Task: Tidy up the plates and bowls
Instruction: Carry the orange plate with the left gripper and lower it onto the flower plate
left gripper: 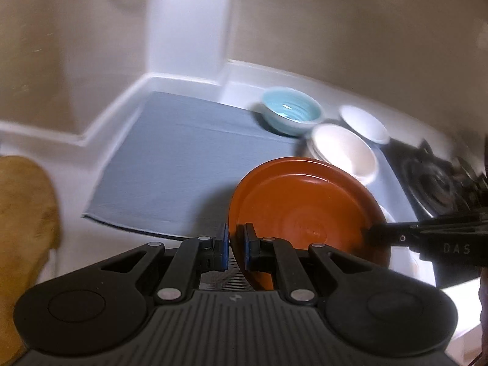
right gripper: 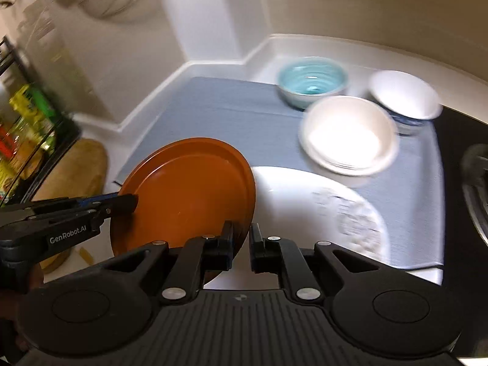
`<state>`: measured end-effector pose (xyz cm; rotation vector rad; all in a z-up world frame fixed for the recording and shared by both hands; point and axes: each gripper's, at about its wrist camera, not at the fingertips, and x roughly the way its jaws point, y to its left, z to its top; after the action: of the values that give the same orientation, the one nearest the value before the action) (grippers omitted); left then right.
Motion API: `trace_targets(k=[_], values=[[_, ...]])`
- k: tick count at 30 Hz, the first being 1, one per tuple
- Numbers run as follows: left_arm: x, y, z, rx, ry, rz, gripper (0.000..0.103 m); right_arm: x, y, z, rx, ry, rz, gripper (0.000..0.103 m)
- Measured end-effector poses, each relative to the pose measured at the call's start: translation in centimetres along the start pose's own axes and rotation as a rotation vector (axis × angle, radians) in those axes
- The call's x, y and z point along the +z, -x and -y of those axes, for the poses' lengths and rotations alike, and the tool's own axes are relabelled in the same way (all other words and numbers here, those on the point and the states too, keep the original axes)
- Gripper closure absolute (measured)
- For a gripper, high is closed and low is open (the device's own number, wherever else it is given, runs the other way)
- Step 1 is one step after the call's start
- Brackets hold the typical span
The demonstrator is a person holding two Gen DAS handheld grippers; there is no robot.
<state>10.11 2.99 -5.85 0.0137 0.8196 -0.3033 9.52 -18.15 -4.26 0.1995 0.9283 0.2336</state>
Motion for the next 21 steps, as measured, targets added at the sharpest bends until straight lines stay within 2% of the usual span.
trace_targets(k=[5,9,21], values=[[-0.9,-1.5,3.0,-0.018,-0.057,-0.038,0.093,-1.5,0.2,3.3,-0.029,-0.051,-0.027,0.092],[-1.7,-2.5,4.1,-0.023,-0.075,-0.069,0.093,-2.4,-0.2,4.5,-0.046,-0.066,-0.049,0.092],[-2.3,-3.8,5.3,-0.016,-0.078,-0.108,0.093,-3.6,-1.1,5.8,-0.065,-0.067,-0.089,0.091]])
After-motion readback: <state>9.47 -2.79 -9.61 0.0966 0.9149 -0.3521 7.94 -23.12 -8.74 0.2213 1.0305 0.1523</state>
